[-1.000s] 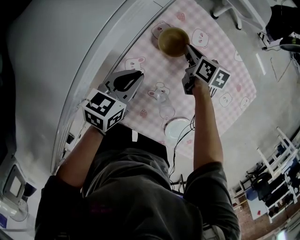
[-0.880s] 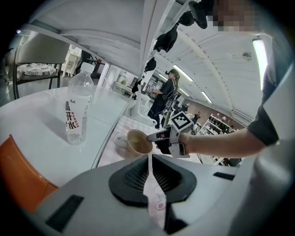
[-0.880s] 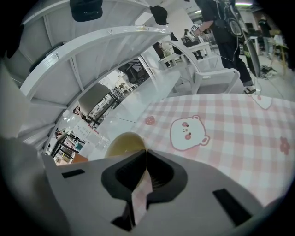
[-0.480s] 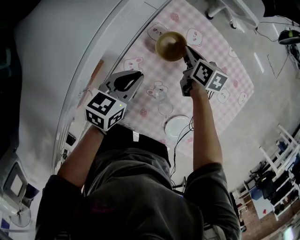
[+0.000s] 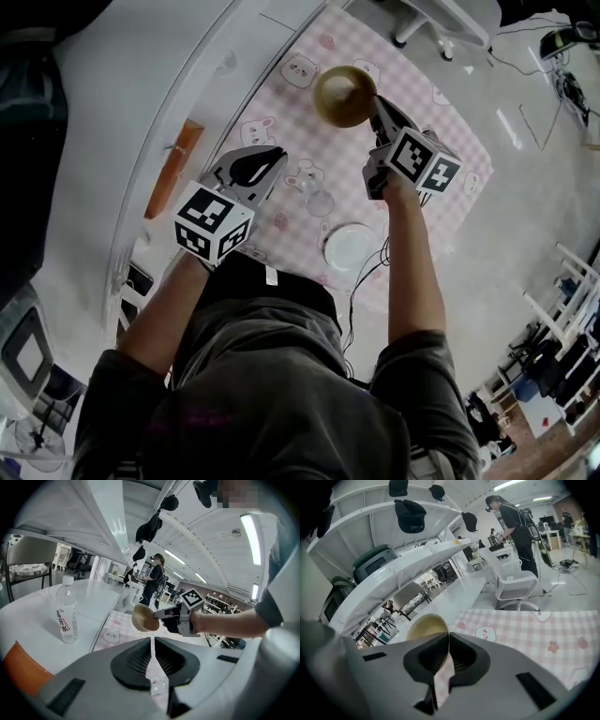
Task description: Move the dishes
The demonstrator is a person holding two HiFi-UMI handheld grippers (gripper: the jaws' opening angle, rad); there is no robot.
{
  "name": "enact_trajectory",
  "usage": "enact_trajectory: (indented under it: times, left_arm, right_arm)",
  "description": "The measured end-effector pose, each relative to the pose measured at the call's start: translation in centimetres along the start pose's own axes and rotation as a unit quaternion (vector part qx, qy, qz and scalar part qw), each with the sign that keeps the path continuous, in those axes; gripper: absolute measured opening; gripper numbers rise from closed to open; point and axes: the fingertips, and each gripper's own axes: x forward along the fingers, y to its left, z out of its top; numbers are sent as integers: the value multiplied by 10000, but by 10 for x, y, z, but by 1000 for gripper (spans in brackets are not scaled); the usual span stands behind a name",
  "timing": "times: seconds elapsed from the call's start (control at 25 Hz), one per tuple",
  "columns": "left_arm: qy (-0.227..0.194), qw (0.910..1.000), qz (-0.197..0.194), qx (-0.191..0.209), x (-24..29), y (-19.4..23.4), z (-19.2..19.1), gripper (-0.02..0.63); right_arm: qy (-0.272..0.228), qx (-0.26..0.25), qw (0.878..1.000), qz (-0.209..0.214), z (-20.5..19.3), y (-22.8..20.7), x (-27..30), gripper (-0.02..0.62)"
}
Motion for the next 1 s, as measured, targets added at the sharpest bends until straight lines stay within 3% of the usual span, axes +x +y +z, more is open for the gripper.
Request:
enact_trajectory:
  times: [0.44, 1.0]
  left_arm:
    - [-309, 9981, 102, 514, -28, -28, 13, 25]
    - [-632, 9937, -39, 924, -44, -112, 53, 25]
  right_arm:
    - [-524, -153, 9985, 55, 14, 16, -66, 12]
    - [-1019, -82, 9947, 65, 20, 8, -175, 12]
